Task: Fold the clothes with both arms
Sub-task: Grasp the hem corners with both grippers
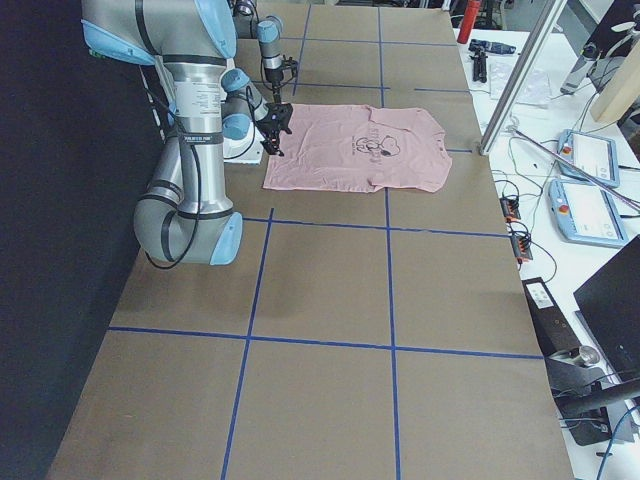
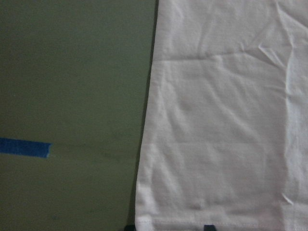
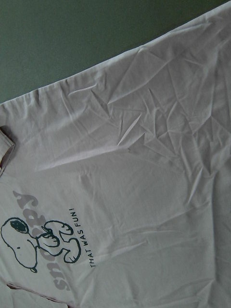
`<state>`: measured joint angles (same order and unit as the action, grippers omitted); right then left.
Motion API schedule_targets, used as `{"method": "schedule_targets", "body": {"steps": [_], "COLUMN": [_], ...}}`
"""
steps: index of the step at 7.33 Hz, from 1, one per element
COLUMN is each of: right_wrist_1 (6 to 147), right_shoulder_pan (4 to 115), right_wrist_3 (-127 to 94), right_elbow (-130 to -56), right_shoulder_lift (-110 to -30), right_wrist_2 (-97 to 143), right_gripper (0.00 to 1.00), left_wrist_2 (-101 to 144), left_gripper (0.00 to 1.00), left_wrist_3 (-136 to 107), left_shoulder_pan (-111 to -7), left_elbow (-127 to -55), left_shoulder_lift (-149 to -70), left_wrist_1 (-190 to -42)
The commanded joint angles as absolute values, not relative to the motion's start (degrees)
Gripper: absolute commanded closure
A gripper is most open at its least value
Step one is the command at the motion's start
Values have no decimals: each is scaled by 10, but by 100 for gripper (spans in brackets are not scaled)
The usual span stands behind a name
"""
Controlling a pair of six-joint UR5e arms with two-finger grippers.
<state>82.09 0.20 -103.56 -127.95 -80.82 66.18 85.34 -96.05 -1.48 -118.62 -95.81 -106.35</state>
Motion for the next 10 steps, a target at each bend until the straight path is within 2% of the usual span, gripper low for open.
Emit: {"method": "schedule_targets", "body": {"steps": [1,2,4,5,7,10], "right_wrist_1": [821,821,821,823,821,822], "right_shoulder_pan": [3,3,3,3,-17,-58], "right_wrist_3": [-1035,-1035,-1035,-1039,-1076,-1093], "right_elbow": [-1280,-1280,-1280,-1276,-1274,-1267], "right_shoulder_lift": [-808,-807,-810,-823,-904,-904], "right_wrist_2": [662,663,663,663,657,637], "right_gripper": [2,2,2,6,15,28], "left_wrist_2": [854,854,854,854,853,853], "left_gripper": [90,100,100,100,100,100], "left_wrist_3": [-961,-957,-952,-951,-952,-952], "left_shoulder_pan": [-15,-16,-19,-22,-27,-28], "left_elbow": [-1187,-1187,-1192,-1192,-1192,-1198], "left_shoulder_lift": [-959,-959,-959,-959,-961,-962], "left_wrist_1": [-1063,-1063,-1063,-1063,-1063,-1063]}}
